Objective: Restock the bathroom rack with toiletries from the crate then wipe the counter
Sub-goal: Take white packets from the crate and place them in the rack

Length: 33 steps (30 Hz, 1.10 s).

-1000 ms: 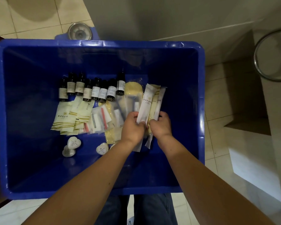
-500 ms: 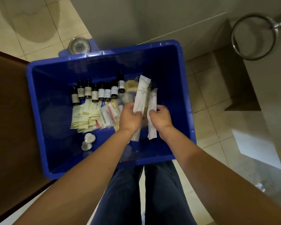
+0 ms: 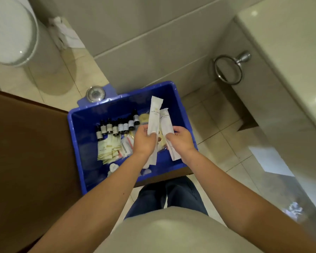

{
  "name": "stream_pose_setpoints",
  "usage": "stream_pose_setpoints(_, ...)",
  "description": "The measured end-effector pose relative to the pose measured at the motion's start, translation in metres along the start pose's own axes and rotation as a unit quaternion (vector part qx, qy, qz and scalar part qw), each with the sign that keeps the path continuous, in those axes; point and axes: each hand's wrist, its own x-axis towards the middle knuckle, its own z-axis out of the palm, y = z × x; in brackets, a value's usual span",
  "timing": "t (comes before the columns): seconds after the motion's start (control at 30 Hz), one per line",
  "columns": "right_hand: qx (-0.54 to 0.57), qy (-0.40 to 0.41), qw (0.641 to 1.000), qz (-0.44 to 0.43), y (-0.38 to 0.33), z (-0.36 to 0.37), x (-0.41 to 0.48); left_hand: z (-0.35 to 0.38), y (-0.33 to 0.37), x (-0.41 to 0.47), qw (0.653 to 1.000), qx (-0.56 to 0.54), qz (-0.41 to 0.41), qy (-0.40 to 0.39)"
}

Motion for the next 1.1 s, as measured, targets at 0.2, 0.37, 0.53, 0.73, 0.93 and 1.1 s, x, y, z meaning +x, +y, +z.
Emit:
stream_pose_setpoints(0.2,0.059,0.049,0.997,-0.030,-0.023,-0.032,-0.038,0.005,0.041,-0.033,0.997,0.041,0.060,-0.033)
stream_pose_setpoints(0.37,0.086,0.110,0.988,-0.060,-0.028,-0.062,-0.064,0.019,0.071,-0.056,0.991,0.039,0.088,-0.094)
stream_pose_setpoints(0.53,0.115,0.187,0.971,-0.089,-0.029,-0.102,-0.090,0.049,0.095,-0.078,0.983,0.046,0.090,-0.151)
stream_pose_setpoints(0.73,0.164,0.256,0.948,-0.094,-0.017,-0.171,-0.123,0.099,0.118,-0.114,0.964,0.099,0.100,-0.226)
stream_pose_setpoints(0.93,0.216,0.318,0.917,-0.107,0.011,-0.234,-0.156,0.159,0.119,-0.165,0.939,0.117,0.117,-0.302)
stream_pose_setpoints(1.1,0.259,0.350,0.894,-0.103,0.051,-0.293,-0.192,0.214,0.109,-0.220,0.913,0.141,0.143,-0.354)
